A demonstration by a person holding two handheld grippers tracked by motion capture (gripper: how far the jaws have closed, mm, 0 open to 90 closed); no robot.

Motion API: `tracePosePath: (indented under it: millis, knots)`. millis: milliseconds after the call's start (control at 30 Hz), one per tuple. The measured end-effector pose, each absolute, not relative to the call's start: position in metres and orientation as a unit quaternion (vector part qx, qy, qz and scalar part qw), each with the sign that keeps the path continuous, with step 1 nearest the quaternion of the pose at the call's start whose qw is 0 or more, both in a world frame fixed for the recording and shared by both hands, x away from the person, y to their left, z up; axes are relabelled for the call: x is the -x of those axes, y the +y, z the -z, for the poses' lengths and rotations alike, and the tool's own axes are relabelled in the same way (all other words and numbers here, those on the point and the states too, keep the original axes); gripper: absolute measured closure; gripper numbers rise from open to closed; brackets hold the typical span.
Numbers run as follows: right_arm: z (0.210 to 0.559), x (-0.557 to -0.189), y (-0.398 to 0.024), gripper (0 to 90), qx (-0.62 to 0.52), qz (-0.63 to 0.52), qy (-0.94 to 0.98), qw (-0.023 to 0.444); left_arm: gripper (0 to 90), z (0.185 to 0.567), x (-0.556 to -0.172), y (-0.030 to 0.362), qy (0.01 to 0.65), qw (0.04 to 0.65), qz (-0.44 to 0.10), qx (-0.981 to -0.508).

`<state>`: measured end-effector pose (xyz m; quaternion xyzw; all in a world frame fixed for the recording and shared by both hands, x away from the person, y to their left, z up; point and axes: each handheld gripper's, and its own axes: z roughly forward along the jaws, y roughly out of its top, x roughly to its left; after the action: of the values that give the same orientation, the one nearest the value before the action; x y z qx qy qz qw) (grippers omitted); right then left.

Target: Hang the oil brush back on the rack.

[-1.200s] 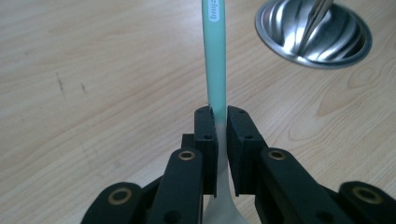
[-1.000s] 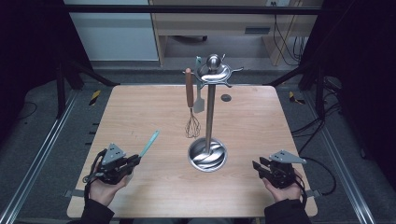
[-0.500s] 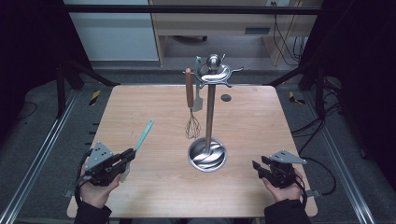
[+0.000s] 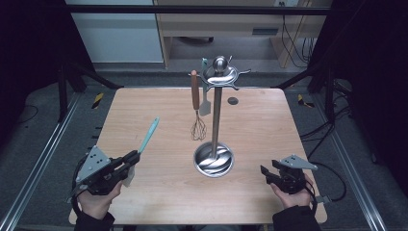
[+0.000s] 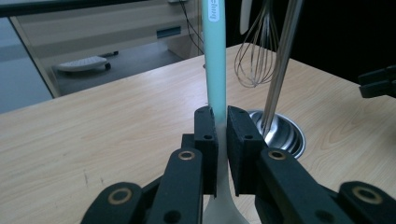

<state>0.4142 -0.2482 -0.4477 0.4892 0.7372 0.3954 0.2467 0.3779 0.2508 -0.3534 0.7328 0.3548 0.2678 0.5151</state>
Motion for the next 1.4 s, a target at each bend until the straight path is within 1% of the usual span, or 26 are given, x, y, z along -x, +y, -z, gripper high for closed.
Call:
tracePosePath:
  millis: [533,933,1200,1267,1300,1400]
  knots:
    - [0.449,-0.414,-0.248,48.1,-0.493,-0.388,0.738,0.248,82.6,0.333,-0.364,0.237,0.317,0.54,-0.281,-0.728]
    - [0.45,-0.415,-0.248,47.0,-0.492,-0.386,0.739,0.252,82.6,0.313,-0.368,0.231,0.304,0.567,-0.288,-0.71]
    - [0.45,-0.415,-0.248,46.5,-0.492,-0.388,0.738,0.251,82.6,0.303,-0.368,0.219,0.291,0.585,-0.283,-0.702]
    - [0.45,-0.415,-0.248,46.4,-0.492,-0.387,0.738,0.251,82.6,0.299,-0.37,0.215,0.282,0.59,-0.289,-0.699]
    - [0.45,-0.415,-0.248,46.5,-0.492,-0.387,0.738,0.25,82.6,0.299,-0.369,0.214,0.285,0.59,-0.282,-0.701]
    - [0.45,-0.415,-0.248,46.3,-0.492,-0.387,0.738,0.252,82.6,0.294,-0.371,0.208,0.275,0.594,-0.288,-0.699]
